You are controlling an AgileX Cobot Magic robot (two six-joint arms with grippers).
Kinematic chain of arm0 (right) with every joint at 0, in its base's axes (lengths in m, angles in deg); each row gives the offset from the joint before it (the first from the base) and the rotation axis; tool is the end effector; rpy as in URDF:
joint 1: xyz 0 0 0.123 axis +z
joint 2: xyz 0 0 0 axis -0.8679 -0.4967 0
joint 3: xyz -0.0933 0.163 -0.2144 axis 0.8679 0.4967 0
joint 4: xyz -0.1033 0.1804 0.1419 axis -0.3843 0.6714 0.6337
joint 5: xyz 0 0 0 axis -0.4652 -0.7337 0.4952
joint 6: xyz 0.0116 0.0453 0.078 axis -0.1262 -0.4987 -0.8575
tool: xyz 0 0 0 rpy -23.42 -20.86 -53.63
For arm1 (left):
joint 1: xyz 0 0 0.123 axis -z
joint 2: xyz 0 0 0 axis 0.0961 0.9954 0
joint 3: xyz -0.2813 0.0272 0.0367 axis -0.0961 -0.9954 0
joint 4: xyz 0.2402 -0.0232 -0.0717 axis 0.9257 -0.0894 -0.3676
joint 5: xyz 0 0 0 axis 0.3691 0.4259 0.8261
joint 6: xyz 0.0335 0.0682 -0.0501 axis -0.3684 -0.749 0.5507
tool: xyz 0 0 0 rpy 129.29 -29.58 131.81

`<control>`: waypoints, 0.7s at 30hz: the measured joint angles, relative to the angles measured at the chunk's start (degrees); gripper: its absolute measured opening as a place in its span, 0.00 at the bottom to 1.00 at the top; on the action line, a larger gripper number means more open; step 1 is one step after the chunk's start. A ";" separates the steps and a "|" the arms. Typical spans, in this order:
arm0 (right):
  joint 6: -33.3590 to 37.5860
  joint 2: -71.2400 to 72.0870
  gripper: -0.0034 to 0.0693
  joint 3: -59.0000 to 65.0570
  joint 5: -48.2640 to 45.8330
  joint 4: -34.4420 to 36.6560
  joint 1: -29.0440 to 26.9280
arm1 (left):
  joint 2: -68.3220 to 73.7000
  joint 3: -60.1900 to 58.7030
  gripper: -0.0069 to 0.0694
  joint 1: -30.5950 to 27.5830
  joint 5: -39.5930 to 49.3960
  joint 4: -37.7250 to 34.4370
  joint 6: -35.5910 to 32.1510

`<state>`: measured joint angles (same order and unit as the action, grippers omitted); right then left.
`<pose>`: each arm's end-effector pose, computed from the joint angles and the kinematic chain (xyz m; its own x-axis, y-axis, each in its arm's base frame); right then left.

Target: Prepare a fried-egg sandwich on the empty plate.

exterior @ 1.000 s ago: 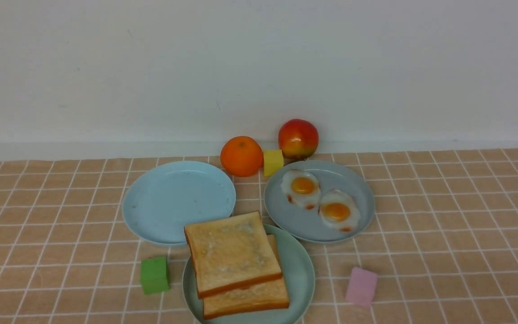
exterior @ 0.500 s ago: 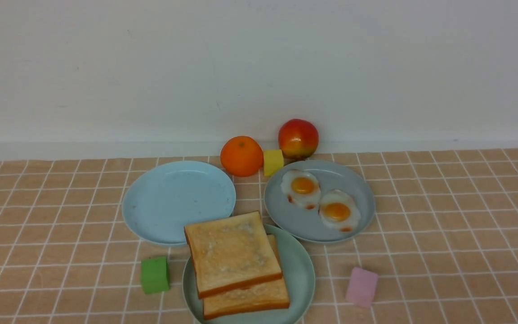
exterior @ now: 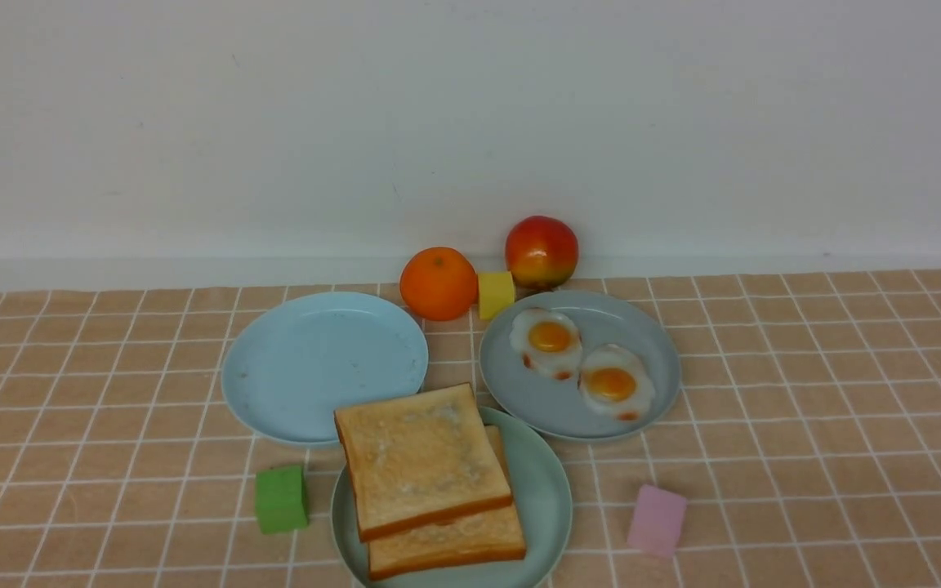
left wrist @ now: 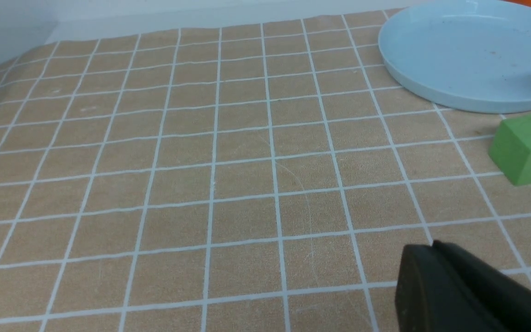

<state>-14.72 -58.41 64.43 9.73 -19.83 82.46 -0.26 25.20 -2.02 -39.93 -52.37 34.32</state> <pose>0.0328 0.0271 0.2603 -0.1251 0.0419 -0.9913 -0.4949 0.8633 0.0990 0.0528 0.0028 0.1702 -0.2981 0.0754 -0.9516 0.0152 0.9971 0.0742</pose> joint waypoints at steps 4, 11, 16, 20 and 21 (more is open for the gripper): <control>0.00 0.00 0.25 0.22 -0.10 -5.10 -6.84 | 0.00 0.00 0.11 0.00 0.00 0.00 0.00; -10.45 0.51 0.26 6.04 2.65 -18.11 -15.62 | 0.00 0.00 0.12 0.00 0.00 0.00 0.00; -17.48 2.10 0.27 11.88 3.18 -22.00 -19.39 | 0.00 0.00 0.13 0.00 0.00 0.05 0.00; -18.77 2.42 0.28 15.54 2.23 -21.92 -21.96 | 0.00 0.00 0.13 0.00 0.00 0.05 0.00; -18.84 2.42 0.28 15.54 2.23 -21.88 -22.59 | 0.00 0.00 0.13 0.00 -0.04 0.05 0.00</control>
<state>-33.56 -55.99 79.97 11.96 -41.71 59.87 -0.26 25.20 -2.02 -39.97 -52.32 34.32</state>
